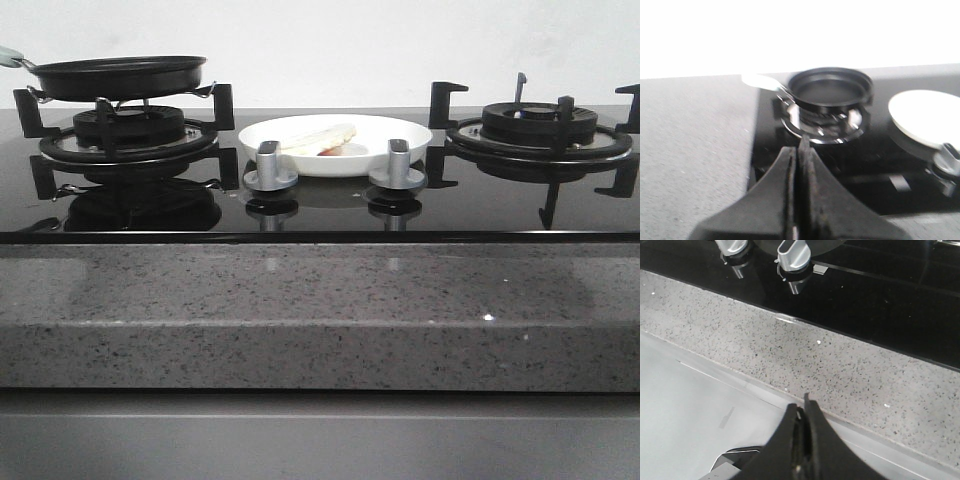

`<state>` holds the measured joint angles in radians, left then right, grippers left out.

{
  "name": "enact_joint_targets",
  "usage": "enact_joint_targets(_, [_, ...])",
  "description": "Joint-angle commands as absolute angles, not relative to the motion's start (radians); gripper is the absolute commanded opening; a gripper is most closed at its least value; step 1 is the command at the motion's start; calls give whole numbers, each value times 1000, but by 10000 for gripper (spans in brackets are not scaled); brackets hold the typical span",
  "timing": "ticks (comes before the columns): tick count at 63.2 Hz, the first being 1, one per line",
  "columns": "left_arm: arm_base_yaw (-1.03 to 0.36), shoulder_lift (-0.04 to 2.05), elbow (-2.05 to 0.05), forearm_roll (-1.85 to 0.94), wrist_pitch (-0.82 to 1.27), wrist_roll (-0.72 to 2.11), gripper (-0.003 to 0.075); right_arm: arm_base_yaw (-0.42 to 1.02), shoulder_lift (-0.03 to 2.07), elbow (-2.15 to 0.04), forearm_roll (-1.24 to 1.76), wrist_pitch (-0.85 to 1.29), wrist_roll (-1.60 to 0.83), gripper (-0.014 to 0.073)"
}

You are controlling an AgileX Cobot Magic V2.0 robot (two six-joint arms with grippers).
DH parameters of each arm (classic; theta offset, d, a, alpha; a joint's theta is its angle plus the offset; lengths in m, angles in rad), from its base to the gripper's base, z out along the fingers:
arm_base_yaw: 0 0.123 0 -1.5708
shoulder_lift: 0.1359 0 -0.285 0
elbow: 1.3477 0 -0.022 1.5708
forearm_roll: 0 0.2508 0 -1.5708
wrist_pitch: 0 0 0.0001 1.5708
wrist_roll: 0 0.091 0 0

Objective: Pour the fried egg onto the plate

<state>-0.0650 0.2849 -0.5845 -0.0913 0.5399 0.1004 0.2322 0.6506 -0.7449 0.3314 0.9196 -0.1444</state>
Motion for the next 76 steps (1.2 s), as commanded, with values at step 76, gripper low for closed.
enact_joint_targets(76, [-8,-20,11,-21,-101,-91,-20,232,647,-772,346,881,-157,-118])
